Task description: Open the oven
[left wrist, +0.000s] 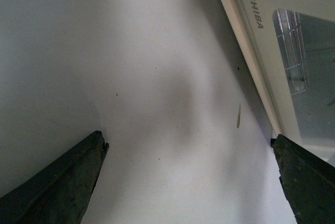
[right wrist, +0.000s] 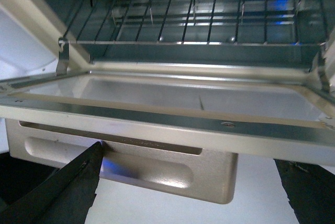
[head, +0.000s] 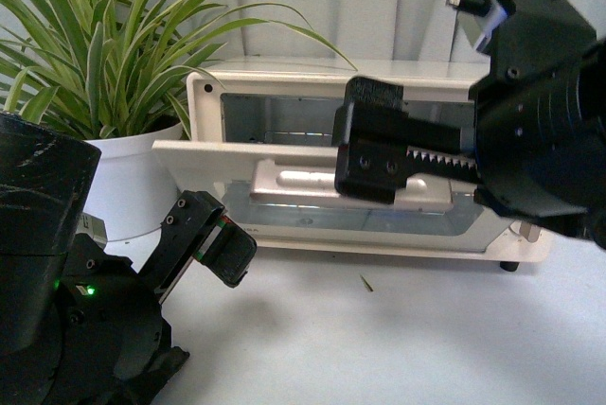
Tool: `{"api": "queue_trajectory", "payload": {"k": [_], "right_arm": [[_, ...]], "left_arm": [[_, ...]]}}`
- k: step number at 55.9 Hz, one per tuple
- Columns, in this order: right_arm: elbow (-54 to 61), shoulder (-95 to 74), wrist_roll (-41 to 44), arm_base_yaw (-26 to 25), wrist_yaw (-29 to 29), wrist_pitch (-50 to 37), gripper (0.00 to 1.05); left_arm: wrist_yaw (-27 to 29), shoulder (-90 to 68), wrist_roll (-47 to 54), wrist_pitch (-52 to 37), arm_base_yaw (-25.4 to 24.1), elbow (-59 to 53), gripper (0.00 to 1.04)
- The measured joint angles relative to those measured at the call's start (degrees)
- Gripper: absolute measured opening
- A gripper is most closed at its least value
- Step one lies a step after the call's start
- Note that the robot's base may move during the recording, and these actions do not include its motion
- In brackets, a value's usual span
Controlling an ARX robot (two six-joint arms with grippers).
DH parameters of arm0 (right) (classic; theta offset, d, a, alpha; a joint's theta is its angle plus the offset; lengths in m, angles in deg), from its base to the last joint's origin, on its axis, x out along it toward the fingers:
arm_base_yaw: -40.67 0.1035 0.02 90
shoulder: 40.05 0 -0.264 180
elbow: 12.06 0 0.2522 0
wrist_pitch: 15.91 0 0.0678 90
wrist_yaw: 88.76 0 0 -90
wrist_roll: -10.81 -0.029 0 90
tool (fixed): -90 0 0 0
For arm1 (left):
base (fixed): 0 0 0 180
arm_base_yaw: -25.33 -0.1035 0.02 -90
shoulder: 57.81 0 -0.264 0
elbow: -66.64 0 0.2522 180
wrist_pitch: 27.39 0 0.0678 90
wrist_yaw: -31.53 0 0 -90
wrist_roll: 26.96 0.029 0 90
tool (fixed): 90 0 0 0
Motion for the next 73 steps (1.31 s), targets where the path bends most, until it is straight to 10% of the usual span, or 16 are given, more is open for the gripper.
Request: {"api": "queue_trajectory", "payload": {"k": [37, 73], "right_arm": [[13.44, 16.09, -3.67, -2.38, 6.64, -1.40, 0.95], [25.70, 27.26, -3.96, -14.49, 13.31, -2.58, 0.95]], "left_arm": [[4.33, 1.68, 7.82, 3.67, -0.79, -0.85, 0.98], [20.09, 1.22, 33.62, 4.79, 3.82, -0.87, 0.98]]}}
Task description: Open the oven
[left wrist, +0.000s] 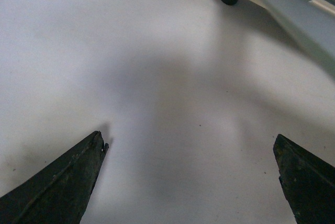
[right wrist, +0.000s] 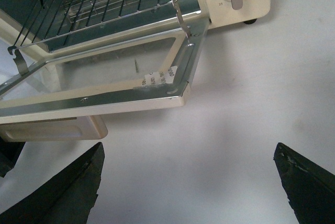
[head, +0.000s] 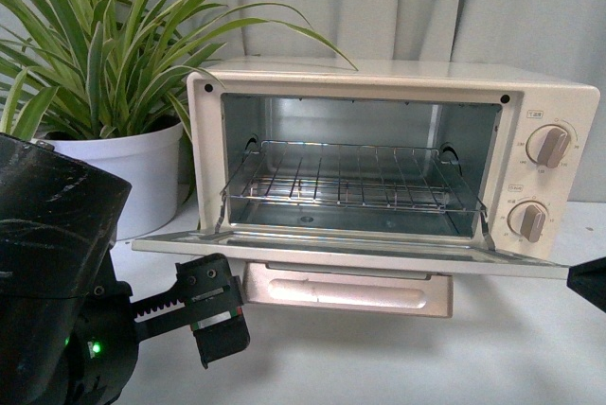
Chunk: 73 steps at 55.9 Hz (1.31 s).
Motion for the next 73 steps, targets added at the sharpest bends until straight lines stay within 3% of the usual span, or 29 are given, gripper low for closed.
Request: {"api": "queue_trajectory", "payload": {"k": [16, 32, 47, 51, 66, 73], "right_arm": [[4.22, 2.19, 0.85, 0.00, 1.36, -0.61, 0.95], [7.04, 4.76, 1.49, -0.13, 3.52, -0.22, 0.95], [10.19, 15.06, 4.15, -1.33, 5.99, 6.64, 0.95], [11.34, 19.80, 4.92, -1.07, 5.88, 9.57, 0.95], [13.25, 37.64, 5.64, 1.05, 4.94, 22.21, 0.95], [15.06, 41.64, 7.82, -1.01, 5.97, 21.49, 0.95]], "left_arm": [[5.79, -0.04, 18.53, -3.50, 1.97, -2.38, 0.98], [7.10, -0.09, 32.61, -6.75, 3.30, -5.57, 0.98], [1.51, 11.96, 34.45, -7.39, 5.16, -13.70, 0.98], [-2.62, 18.10, 31.76, -3.52, 5.27, -16.57, 0.98], [2.56, 47.80, 26.97, 6.56, 5.97, -27.47, 0.98], [5.29, 61.16, 26.16, 15.72, 7.23, -29.24, 0.98]]}}
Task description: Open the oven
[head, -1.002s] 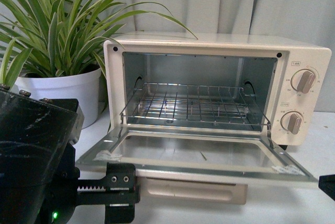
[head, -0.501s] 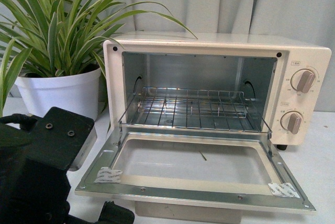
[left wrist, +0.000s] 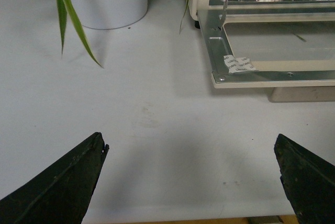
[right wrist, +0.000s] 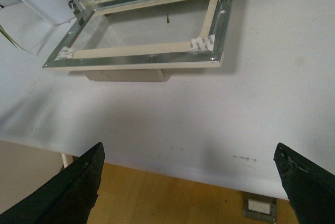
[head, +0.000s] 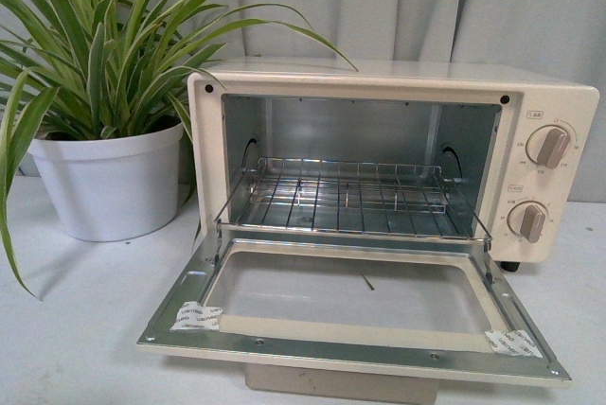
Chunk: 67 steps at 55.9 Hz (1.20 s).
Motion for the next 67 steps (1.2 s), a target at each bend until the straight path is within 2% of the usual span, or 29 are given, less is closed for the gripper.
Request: {"api": "queue_trajectory", "payload": {"k": [7, 12, 15, 20, 29, 30, 32, 35, 38, 41, 45, 48, 50, 53, 58, 60, 64, 67], "right_arm": [[2.27, 1.86, 1.84, -3.56, 3.45, -1.29, 0.95], [3.50, 3.15, 3.50, -5.62, 4.74, -2.69, 0.95], [3.87, 3.85, 3.58, -6.80, 6.19, -3.52, 0.95], [4.33, 4.74, 4.02, -7.65, 6.12, -4.48, 0.95], [4.33, 4.74, 4.37, -7.67, 6.16, -4.50, 0.95], [4.33, 4.74, 4.37, -7.67, 6.19, -4.50, 0.95], [4.50, 4.94, 4.74, -7.52, 5.22, -4.87, 0.95], [7.34, 7.69, 7.98, -4.90, -3.82, -11.30, 0.88], [10.01, 10.58, 11.13, -3.56, -12.46, -16.44, 0.79], [10.25, 12.13, 13.20, -3.76, -15.65, -18.05, 0.70], [10.25, 12.92, 14.75, -5.01, -15.17, -18.36, 0.57], [10.27, 13.22, 15.50, -9.18, -9.27, -17.75, 0.47], [10.27, 13.25, 15.74, -11.21, -7.63, -17.66, 0.41], [10.27, 13.44, 16.04, -13.53, -7.34, -17.64, 0.29], [10.27, 13.46, 16.37, -13.88, -6.78, -17.64, 0.07], [10.27, 13.46, 16.46, -13.88, -6.78, -17.64, 0.01], [10.27, 13.46, 16.57, -13.94, -6.80, -17.62, 0.01], [10.27, 13.46, 16.55, -13.97, -6.80, -17.62, 0.01]], "left_arm": [[4.15, 9.70, 0.07, 6.86, 3.30, -0.98, 0.98], [4.17, 11.96, 0.07, 7.65, 3.98, -1.42, 0.98], [4.09, 12.90, -0.20, 8.57, 3.30, -1.60, 0.98], [1.88, 15.82, -2.71, 11.87, -0.57, -2.01, 0.98], [1.68, 16.09, -3.72, 11.98, -1.05, -2.03, 0.98], [1.79, 16.11, -3.63, 11.87, -1.05, -2.10, 0.98], [2.49, 17.59, -1.55, 6.78, -1.62, -4.09, 0.92], [0.31, 20.15, 0.68, 1.66, -3.54, -6.58, 0.83], [-1.51, 22.32, 1.95, 1.40, -5.53, -6.58, 0.76], [-3.39, 24.65, 2.60, 1.99, -8.26, -6.58, 0.67], [-7.65, 26.91, 3.54, 4.13, -12.57, -6.58, 0.53], [-10.27, 28.00, 3.85, 5.22, -15.06, -6.58, 0.43], [-11.58, 28.44, 3.98, 5.73, -16.35, -6.58, 0.38], [-14.05, 29.40, 4.17, 6.67, -19.15, -6.58, 0.25], [-17.70, 30.47, 4.28, 7.69, -23.19, -6.58, 0.04], [-18.62, 30.64, 4.52, 7.87, -23.98, -6.58, 0.04], [-20.92, 31.08, 4.57, 8.24, -25.99, -6.58, 0.04], [-26.34, 31.58, 4.61, 8.92, -29.81, -6.58, 0.04]]}}
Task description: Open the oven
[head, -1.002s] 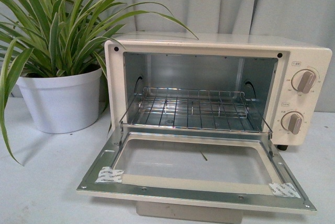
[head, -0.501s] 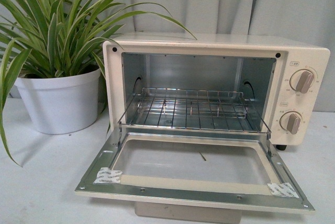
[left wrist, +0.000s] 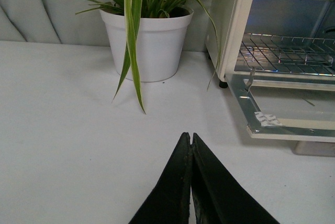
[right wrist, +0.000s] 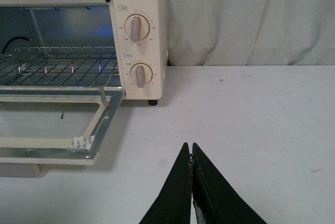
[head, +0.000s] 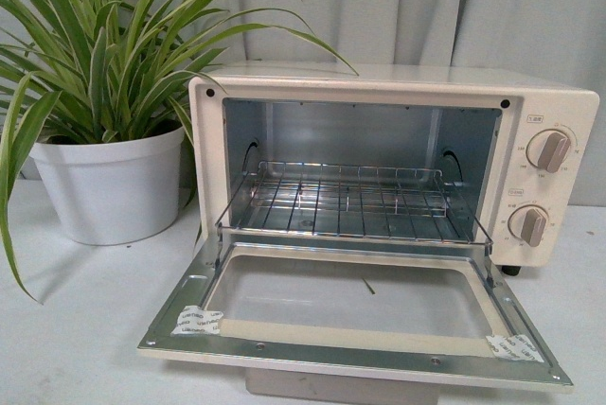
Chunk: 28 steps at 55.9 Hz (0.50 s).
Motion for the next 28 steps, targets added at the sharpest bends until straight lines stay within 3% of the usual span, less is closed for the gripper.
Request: {"api": "queue_trajectory", "payload": {"k": [4, 21, 28], "right_arm": [[0.00, 0.00, 0.02, -0.02, 0.02, 0.00, 0.01], [0.00, 0.00, 0.07, -0.02, -0.02, 0.00, 0.04], [0.00, 0.00, 0.09, -0.02, 0.00, 0.00, 0.25]], "left_arm": [[-1.90, 0.17, 0.04, 0.17, -4.50, 0.00, 0.04], [-2.73, 0.24, 0.00, 0.15, -5.09, 0.00, 0.05], [-2.73, 0.24, 0.02, 0.17, -5.11, 0.00, 0.27]]}}
